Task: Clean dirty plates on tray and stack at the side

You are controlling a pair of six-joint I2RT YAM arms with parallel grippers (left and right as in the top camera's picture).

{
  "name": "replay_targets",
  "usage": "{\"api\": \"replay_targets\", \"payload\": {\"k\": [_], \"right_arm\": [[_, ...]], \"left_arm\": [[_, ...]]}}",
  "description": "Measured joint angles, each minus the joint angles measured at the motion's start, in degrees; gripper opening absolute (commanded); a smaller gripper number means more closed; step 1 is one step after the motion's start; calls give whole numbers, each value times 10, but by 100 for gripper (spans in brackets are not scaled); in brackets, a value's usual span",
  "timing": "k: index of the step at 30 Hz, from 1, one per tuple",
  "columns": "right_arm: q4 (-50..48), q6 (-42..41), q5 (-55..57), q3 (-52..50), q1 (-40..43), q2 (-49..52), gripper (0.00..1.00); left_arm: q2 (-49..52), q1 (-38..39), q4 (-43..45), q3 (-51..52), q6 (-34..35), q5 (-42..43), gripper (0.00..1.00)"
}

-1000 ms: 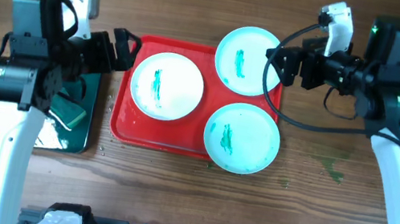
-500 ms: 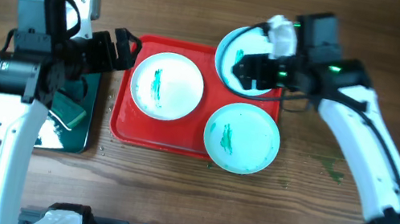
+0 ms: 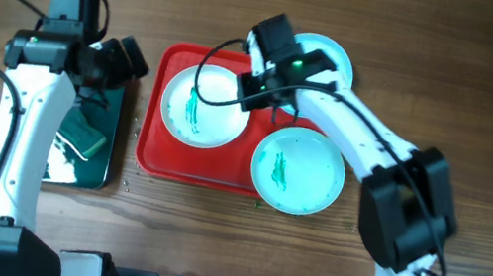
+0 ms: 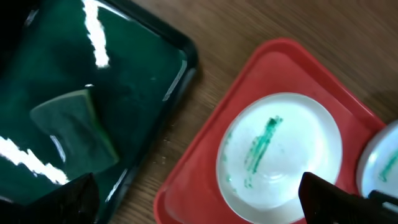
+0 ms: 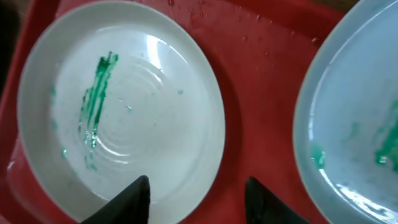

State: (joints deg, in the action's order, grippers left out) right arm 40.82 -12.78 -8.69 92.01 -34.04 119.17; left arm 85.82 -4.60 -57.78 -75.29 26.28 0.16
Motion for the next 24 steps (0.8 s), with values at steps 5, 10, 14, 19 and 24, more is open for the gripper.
{"api": "replay_targets", "payload": {"k": [5, 10, 14, 19, 24], "right_arm": [[-5, -28, 22, 0, -9, 40, 34], [-14, -53, 41, 0, -9, 44, 32], [-22, -76, 44, 0, -9, 50, 27], [-24, -105, 33, 3, -9, 70, 15], [-29, -123, 29, 3, -12, 72, 4]], "left_arm": [[0, -55, -16, 0, 7, -8, 100], [0, -82, -24, 0, 9, -12, 100], [0, -83, -30, 0, 9, -14, 99], [5, -83, -36, 0, 16, -15, 88], [17, -83, -33, 23, 48, -18, 62]]}}
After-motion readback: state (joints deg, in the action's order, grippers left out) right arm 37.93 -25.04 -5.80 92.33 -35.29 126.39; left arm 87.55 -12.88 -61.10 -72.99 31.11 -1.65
